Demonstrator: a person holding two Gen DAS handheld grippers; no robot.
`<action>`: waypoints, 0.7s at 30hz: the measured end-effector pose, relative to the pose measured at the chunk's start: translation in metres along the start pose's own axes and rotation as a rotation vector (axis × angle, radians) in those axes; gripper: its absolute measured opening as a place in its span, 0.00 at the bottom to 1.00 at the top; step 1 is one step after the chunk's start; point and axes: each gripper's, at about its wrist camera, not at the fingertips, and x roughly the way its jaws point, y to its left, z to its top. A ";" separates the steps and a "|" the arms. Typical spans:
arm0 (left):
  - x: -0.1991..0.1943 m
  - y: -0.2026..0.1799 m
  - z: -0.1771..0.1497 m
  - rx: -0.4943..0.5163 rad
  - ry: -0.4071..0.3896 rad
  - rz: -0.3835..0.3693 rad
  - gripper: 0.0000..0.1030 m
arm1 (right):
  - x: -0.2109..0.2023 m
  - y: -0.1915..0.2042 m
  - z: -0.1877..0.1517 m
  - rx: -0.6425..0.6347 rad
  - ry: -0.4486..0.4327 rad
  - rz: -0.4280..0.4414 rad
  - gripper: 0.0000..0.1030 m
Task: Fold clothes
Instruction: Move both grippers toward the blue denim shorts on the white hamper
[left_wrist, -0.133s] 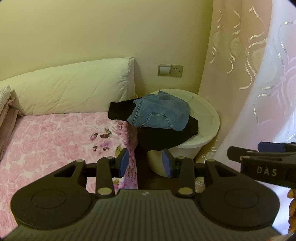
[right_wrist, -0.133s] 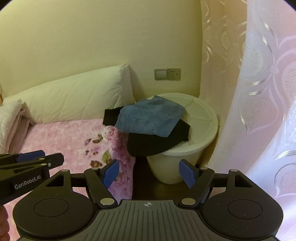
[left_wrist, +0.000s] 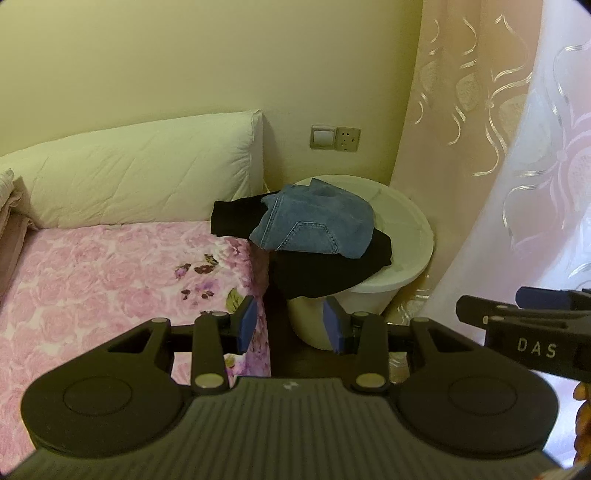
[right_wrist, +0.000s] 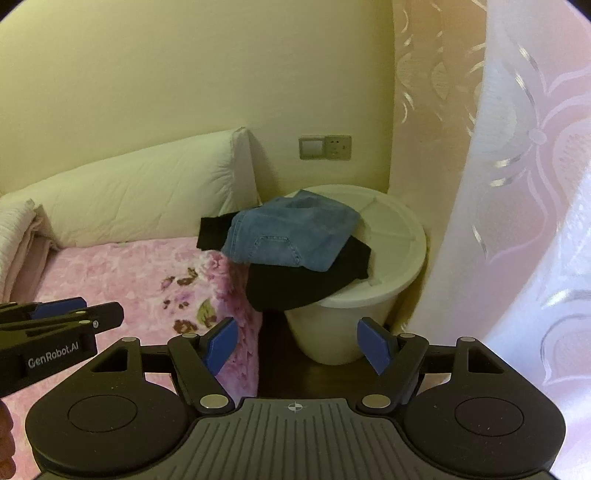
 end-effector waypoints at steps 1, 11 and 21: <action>0.001 -0.001 0.000 0.006 0.017 0.006 0.34 | 0.000 0.000 0.000 0.004 -0.002 0.004 0.73; -0.001 0.025 0.003 0.011 0.018 -0.052 0.34 | -0.004 0.015 -0.002 0.025 -0.038 -0.001 0.73; -0.001 0.033 -0.002 0.012 0.022 -0.065 0.34 | -0.006 0.017 0.001 0.029 -0.044 -0.038 0.73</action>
